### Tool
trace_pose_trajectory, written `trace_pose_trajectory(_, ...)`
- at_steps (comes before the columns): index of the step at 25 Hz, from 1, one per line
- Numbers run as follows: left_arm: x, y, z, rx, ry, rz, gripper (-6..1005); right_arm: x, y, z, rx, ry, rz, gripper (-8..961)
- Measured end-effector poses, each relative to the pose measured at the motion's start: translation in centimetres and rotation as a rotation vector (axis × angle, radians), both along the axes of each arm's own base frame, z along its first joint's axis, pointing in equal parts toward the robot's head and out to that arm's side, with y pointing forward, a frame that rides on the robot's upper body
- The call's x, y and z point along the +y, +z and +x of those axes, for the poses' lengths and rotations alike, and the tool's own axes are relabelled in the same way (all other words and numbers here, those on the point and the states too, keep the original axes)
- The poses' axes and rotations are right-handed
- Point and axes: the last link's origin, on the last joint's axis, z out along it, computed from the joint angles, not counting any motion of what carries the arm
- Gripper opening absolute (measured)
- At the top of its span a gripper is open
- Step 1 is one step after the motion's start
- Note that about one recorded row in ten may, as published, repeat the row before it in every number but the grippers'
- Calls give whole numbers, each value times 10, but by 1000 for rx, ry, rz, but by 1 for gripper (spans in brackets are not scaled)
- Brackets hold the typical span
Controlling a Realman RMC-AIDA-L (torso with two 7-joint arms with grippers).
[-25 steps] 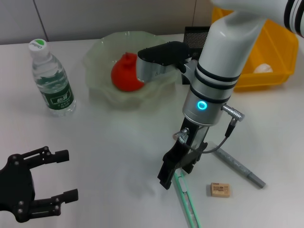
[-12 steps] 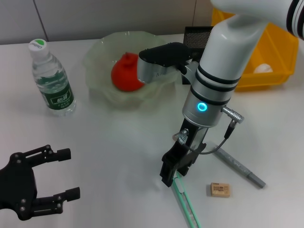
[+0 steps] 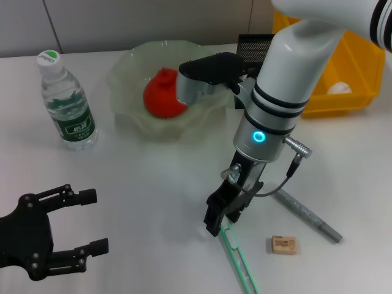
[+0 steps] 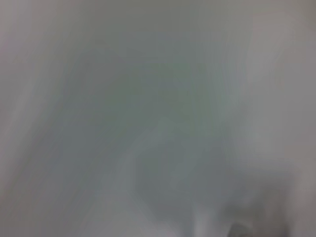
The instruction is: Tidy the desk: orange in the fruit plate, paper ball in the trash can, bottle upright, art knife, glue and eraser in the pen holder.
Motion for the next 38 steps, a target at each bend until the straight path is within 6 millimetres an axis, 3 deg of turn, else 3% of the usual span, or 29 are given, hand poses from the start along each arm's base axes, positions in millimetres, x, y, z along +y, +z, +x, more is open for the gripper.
trace_pose_trajectory(30, 9, -5, 8, -1, -19, 5, 815, -5, -8, -4, 24, 3, -16, 486)
trace_pose_trajectory(36, 11, -6, 9, 0, -21, 7, 815, -5, -8, -3, 11, -24, -5, 360)
trace_pose_trajectory(38, 13, -7, 10, 0, -24, 9, 815, -6, -8, -1, 4, -37, -3, 363)
